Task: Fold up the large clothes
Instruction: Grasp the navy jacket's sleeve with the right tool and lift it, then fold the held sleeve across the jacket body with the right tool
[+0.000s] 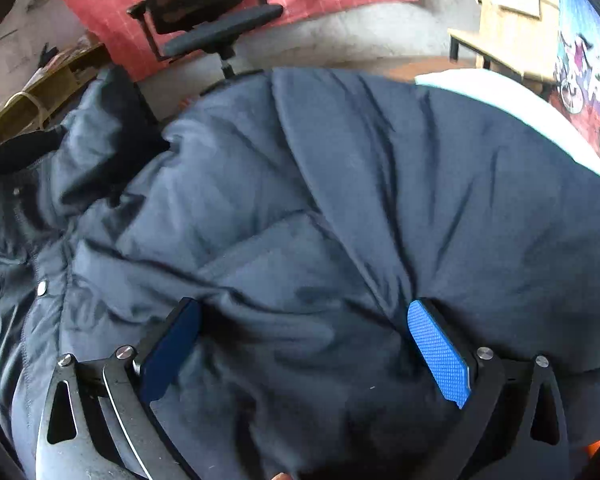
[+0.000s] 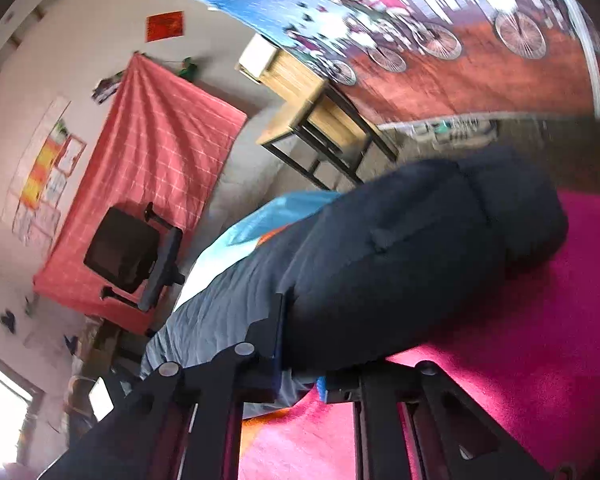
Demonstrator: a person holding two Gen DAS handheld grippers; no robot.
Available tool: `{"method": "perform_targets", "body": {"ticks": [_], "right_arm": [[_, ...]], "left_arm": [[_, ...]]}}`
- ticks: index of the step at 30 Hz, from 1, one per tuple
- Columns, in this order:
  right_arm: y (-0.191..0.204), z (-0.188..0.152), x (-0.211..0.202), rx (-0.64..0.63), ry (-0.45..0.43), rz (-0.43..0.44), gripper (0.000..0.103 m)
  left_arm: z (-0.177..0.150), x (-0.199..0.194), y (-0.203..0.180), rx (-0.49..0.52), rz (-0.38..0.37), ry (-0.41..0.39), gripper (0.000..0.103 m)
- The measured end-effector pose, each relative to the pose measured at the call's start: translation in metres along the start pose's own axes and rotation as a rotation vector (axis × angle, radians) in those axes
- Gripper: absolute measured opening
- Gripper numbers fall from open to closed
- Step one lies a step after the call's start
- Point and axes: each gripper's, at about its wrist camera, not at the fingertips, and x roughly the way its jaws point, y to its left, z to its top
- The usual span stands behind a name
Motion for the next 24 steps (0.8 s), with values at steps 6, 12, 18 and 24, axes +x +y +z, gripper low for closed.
{"method": "perform_targets", "body": {"ticks": [6, 12, 18, 24], "right_arm": [[0.041, -0.004, -0.016, -0.177, -0.083, -0.014, 0.009], [0.107, -0.013, -0.042, -0.395, -0.163, 0.007, 0.009], [0.217, -0.042, -0.062, -0.710, -0.197, 0.058, 0.009], [0.323, -0.122, -0.061, -1.041, -0.170, 0.176, 0.009]], "left_arm": [[-0.017, -0.053, 0.048, -0.075, -0.004, 0.034, 0.102], [-0.072, -0.139, 0.108, -0.108, -0.013, -0.009, 0.102], [-0.136, -0.202, 0.180, -0.312, -0.010, -0.026, 0.102], [-0.176, -0.236, 0.252, -0.457, 0.069, -0.057, 0.102]]}}
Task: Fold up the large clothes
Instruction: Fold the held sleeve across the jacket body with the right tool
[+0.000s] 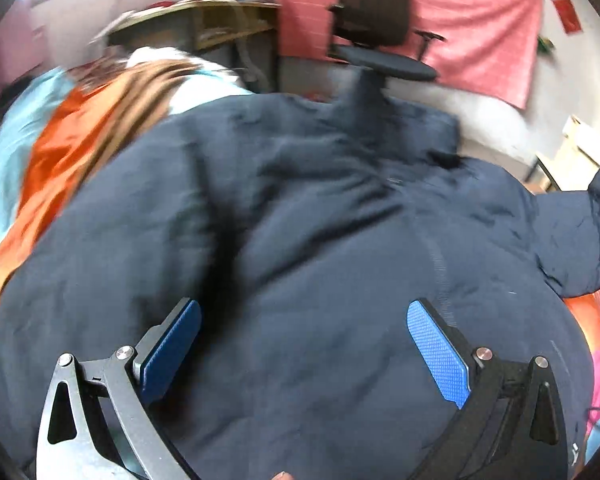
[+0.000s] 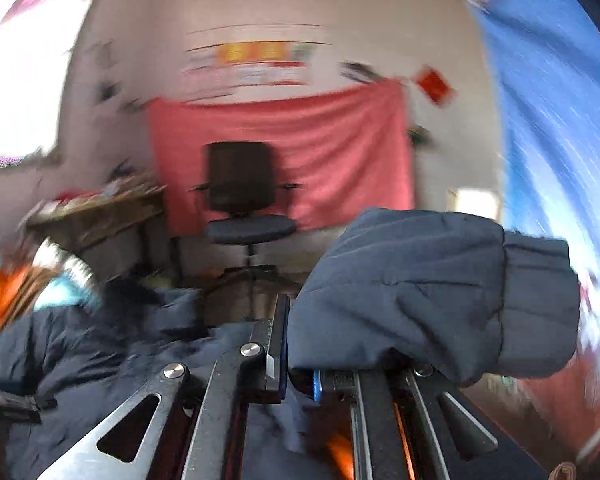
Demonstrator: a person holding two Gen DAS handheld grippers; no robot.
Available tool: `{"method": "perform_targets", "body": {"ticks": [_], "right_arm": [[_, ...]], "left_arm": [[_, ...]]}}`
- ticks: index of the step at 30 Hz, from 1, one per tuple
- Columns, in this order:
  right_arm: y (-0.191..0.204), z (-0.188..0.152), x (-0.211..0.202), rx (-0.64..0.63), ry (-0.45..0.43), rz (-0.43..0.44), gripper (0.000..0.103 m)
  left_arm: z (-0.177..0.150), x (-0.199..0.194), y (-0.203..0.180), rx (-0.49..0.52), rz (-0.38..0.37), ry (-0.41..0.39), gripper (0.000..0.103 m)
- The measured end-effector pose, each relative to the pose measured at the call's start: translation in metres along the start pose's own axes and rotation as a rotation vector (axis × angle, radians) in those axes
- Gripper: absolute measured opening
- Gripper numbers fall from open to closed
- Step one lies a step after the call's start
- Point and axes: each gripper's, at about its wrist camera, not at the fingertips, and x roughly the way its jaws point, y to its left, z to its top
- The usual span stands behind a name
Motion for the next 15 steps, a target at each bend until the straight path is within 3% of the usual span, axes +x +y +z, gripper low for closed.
{"method": "perform_targets", "body": {"ticks": [7, 12, 15], "right_arm": [[0.157, -0.025, 0.030, -0.370, 0.059, 0.183, 0.009], [0.223, -0.080, 0.058, -0.508, 0.216, 0.290, 0.009], [0.252, -0.107, 0.070, -0.581, 0.305, 0.334, 0.012]], "left_arm": [[-0.013, -0.030, 0.060, -0.089, 0.069, -0.051, 0.102], [-0.017, -0.037, 0.082, -0.124, 0.080, -0.093, 0.102], [-0.019, -0.038, 0.090, -0.170, 0.031, -0.122, 0.102]]}}
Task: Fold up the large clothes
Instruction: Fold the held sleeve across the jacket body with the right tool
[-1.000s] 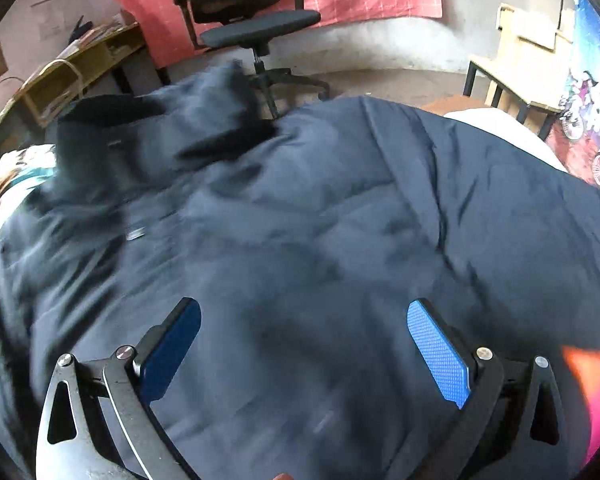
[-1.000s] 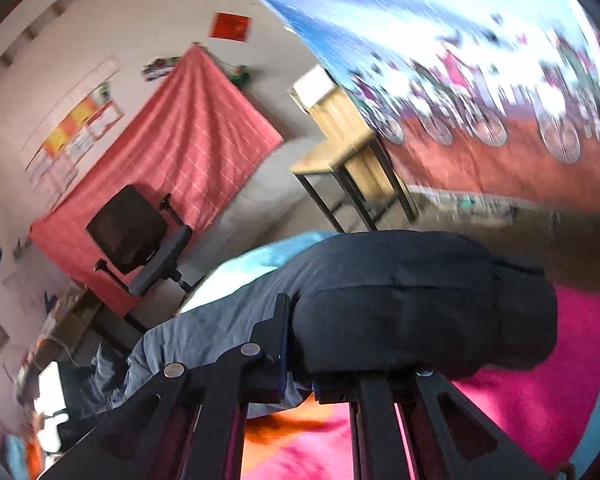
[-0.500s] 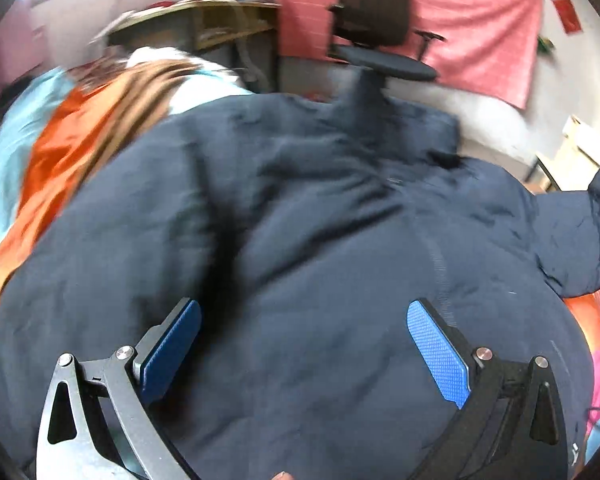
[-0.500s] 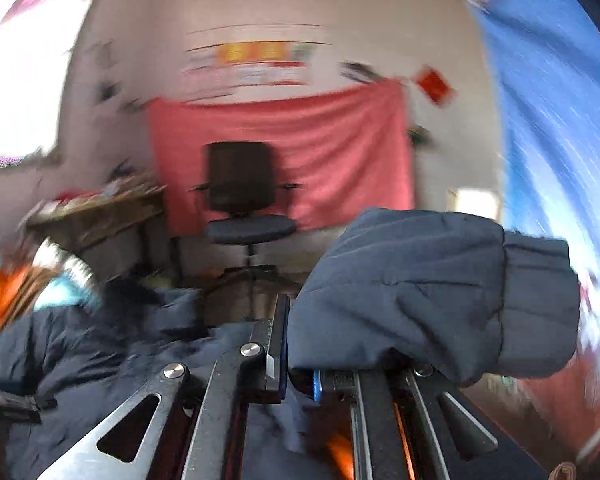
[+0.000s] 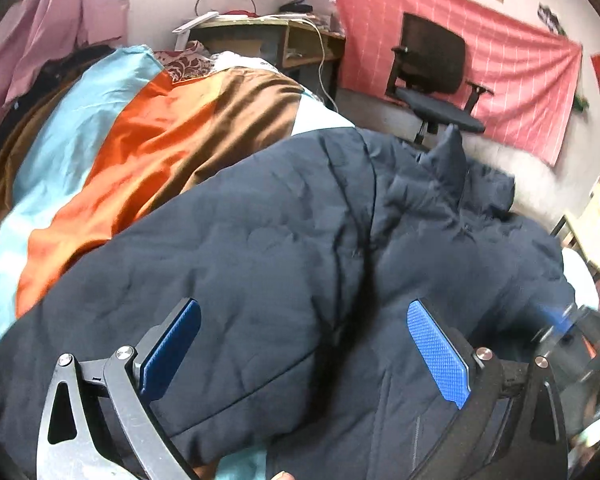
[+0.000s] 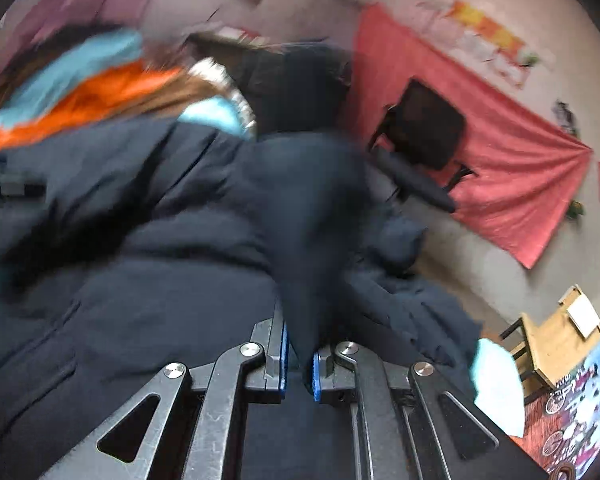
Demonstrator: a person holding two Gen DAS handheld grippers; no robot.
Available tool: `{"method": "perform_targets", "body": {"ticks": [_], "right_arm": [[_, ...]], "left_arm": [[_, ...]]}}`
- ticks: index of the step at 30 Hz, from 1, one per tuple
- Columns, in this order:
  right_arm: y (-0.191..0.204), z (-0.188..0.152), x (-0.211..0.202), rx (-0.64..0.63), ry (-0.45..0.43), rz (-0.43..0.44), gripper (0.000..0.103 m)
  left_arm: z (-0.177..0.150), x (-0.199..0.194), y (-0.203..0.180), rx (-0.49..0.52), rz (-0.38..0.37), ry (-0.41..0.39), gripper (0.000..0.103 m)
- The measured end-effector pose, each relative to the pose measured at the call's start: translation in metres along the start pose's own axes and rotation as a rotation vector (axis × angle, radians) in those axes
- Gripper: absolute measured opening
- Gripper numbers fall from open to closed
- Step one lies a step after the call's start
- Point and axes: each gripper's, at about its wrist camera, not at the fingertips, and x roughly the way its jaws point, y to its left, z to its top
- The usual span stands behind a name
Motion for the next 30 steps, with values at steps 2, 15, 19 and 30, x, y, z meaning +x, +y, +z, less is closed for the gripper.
{"method": "perform_targets", "body": {"ticks": [2, 15, 19, 30], "right_arm": [[0.014, -0.007, 0.013, -0.018, 0.058, 0.054, 0.016], [-0.100, -0.048, -0.023, 0.310, 0.048, 0.193, 0.090], [-0.153, -0.060, 0.002, 0.365, 0.086, 0.002, 0.086], [-0.195, -0.104, 0.110, 0.537, 0.307, 0.073, 0.036]], "left_arm": [[0.001, 0.000, 0.003, -0.033, -0.052, -0.007, 0.102], [-0.007, 0.047, -0.071, 0.093, -0.173, 0.027, 0.102], [-0.025, 0.074, -0.093, 0.220, -0.021, 0.092, 0.102], [-0.047, 0.100, -0.092, 0.244, 0.003, 0.093, 0.102]]}}
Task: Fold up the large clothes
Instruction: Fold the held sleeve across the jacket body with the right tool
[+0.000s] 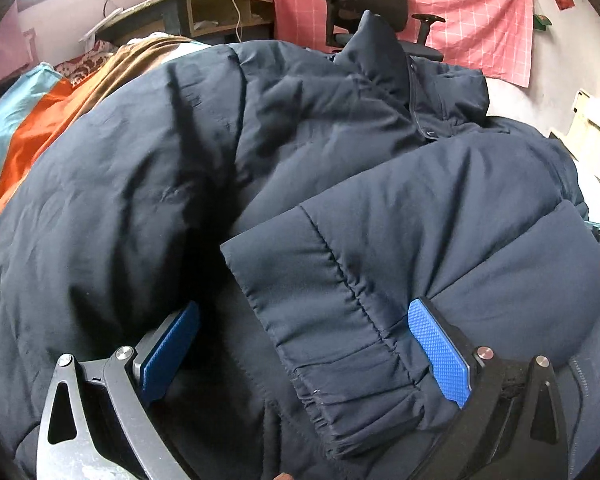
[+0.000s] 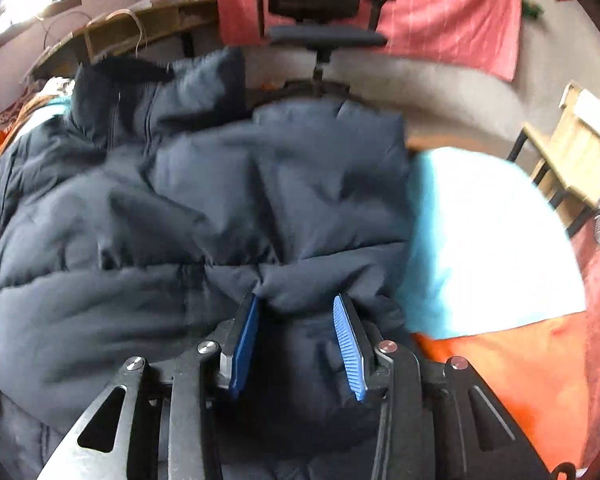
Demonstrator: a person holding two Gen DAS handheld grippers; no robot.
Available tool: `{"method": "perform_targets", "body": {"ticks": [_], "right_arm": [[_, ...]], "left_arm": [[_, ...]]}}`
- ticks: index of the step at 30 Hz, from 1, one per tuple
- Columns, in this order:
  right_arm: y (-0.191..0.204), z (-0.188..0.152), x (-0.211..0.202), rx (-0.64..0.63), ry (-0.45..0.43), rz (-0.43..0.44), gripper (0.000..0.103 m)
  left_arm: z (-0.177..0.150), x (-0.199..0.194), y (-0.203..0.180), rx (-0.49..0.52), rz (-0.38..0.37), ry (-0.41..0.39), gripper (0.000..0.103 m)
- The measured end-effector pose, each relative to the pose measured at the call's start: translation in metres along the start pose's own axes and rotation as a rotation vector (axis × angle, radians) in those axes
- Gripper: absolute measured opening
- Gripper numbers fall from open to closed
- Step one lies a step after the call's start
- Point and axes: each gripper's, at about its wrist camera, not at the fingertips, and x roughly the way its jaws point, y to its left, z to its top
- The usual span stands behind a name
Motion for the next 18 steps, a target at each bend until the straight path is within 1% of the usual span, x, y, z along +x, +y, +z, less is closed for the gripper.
{"method": "perform_targets", "body": {"ticks": [4, 7, 9, 13, 15, 16, 17, 18], "right_arm": [[0.004, -0.009, 0.018, -0.016, 0.025, 0.013, 0.036], [0.000, -0.010, 0.026, 0.003, 0.033, 0.030, 0.036], [0.000, -0.012, 0.026, 0.005, 0.029, 0.028, 0.036], [-0.003, -0.013, 0.022, 0.007, 0.003, 0.025, 0.037], [-0.009, -0.016, 0.013, 0.026, -0.006, 0.027, 0.043], [-0.010, -0.015, 0.006, 0.034, -0.007, 0.027, 0.054], [-0.010, -0.017, -0.004, 0.043, -0.013, 0.025, 0.071], [-0.008, -0.017, -0.015, 0.048, -0.029, 0.029, 0.078]], "left_arm": [[-0.001, 0.005, -0.001, -0.009, -0.005, -0.012, 0.103], [-0.001, 0.005, -0.002, -0.010, -0.001, -0.019, 0.102], [0.000, 0.003, 0.000, -0.022, -0.016, -0.028, 0.102], [0.003, -0.017, 0.010, -0.055, -0.031, -0.048, 0.102], [0.004, -0.031, 0.013, -0.072, -0.044, -0.066, 0.102], [0.004, -0.039, 0.015, -0.076, -0.046, -0.079, 0.102], [0.003, -0.050, 0.017, -0.078, -0.044, -0.101, 0.102], [0.002, -0.061, 0.020, -0.076, -0.038, -0.124, 0.102]]}}
